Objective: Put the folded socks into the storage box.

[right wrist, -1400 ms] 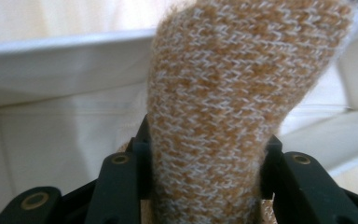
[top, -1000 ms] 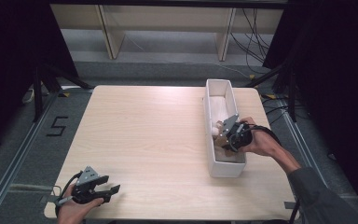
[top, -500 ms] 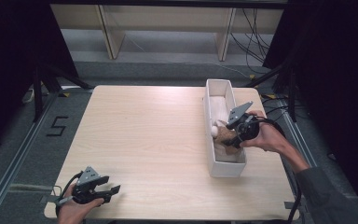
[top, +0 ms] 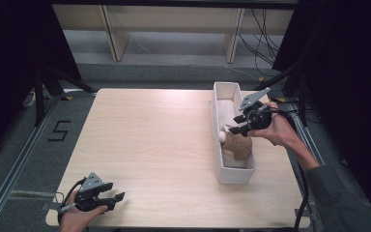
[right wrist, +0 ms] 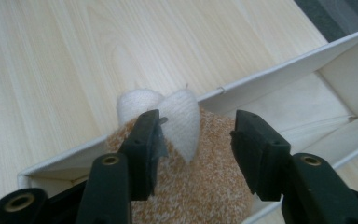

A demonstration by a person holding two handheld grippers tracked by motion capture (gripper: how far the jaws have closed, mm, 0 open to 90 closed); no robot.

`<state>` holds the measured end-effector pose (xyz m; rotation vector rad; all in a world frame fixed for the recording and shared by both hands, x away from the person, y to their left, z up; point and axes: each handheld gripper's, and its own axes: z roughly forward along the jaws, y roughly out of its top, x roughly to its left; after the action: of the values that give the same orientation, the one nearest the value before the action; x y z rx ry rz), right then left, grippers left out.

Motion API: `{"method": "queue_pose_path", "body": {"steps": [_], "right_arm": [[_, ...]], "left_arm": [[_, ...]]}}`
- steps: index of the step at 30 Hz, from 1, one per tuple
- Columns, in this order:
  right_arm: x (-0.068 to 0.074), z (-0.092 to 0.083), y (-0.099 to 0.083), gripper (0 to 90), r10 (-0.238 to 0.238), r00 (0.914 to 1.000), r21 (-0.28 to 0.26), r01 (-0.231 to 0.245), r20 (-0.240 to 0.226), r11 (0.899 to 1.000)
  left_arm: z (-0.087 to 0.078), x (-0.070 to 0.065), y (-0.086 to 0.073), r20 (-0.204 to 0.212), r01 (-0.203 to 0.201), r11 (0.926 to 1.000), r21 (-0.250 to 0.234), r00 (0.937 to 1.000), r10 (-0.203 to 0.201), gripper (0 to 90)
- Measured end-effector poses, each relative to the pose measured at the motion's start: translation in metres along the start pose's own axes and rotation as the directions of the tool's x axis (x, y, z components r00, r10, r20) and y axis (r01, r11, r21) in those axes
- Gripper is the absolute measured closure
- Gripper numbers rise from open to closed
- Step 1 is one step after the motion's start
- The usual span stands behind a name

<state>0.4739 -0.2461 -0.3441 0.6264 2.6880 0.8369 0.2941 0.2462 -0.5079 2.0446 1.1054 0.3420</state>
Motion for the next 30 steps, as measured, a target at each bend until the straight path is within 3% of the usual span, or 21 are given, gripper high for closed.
{"method": "queue_pose_path", "body": {"steps": [3,5,8,9,12,13,16,17,21,23,25,26,29,30], "right_arm": [[-0.003,0.007,0.004,56.1,-0.013,0.9999,0.022,0.013,0.006,1.0],[-0.004,0.01,0.007,58.9,-0.026,0.9996,0.028,0.027,-0.013,0.999],[0.002,0.016,0.009,63.9,-0.031,0.9985,0.082,0.034,-0.046,0.996],[0.004,0.019,0.009,65.3,-0.061,0.9961,0.096,0.067,-0.064,0.993],[0.012,0.026,0.009,71.7,-0.075,0.9909,0.146,0.091,-0.112,0.985],[0.014,0.029,0.009,73.7,-0.097,0.9873,0.147,0.116,-0.126,0.982],[0.015,0.031,0.008,75.2,-0.109,0.9842,0.149,0.13,-0.139,0.98],[0.016,0.029,0.007,75.5,-0.08,0.9877,0.16,0.101,-0.134,0.982],[0.017,0.031,0.0,76.7,-0.095,0.9825,0.163,0.121,-0.16,0.979],[0.019,0.03,-0.004,77.2,-0.091,0.9822,0.167,0.119,-0.165,0.979],[0.019,0.031,-0.007,77.4,-0.149,0.9727,0.149,0.176,-0.178,0.973],[0.022,0.03,-0.008,77.4,-0.13,0.9763,0.176,0.16,-0.173,0.971],[0.026,0.032,-0.013,77.3,-0.14,0.9728,0.221,0.18,-0.185,0.958],[0.026,0.034,-0.015,77.3,-0.16,0.9671,0.219,0.202,-0.198,0.955]], "left_arm": [[0.0,0.0,-0.001,0.003,-0.003,1.0,0.003,1.0,0.003,38.0],[0.001,0.0,-0.001,-0.001,0.001,1.0,-0.001,1.0,-0.001,38.0],[0.0,0.0,0.0,0.001,-0.005,1.0,0.007,1.0,0.005,38.0],[0.0,0.0,0.0,0.0,-0.001,1.0,0.002,1.0,0.001,38.0],[-0.001,0.0,0.0,-0.002,-0.006,0.9999,0.012,1.0,0.006,38.0],[-0.001,0.0,0.0,-0.002,-0.003,1.0,0.008,1.0,0.004,38.0],[-0.001,0.0,0.0,-0.003,0.002,1.0,-0.004,1.0,-0.002,38.0],[-0.001,-0.001,-0.001,-0.005,0.004,0.9999,-0.01,1.0,-0.004,38.0],[0.0,-0.001,0.0,-0.008,0.02,0.9996,-0.022,0.9998,-0.02,38.0],[-0.001,-0.001,0.0,0.0,-0.001,1.0,-0.008,1.0,0.001,38.0],[-0.001,-0.001,0.0,-0.003,0.002,0.9999,-0.012,1.0,-0.002,38.0],[-0.001,-0.001,0.0,-0.002,0.003,0.9999,-0.011,1.0,-0.003,38.1],[-0.001,-0.001,0.0,0.001,-0.004,1.0,-0.008,1.0,0.004,38.1],[0.0,-0.001,0.0,0.001,-0.001,0.9999,-0.011,1.0,0.001,38.1]]}}
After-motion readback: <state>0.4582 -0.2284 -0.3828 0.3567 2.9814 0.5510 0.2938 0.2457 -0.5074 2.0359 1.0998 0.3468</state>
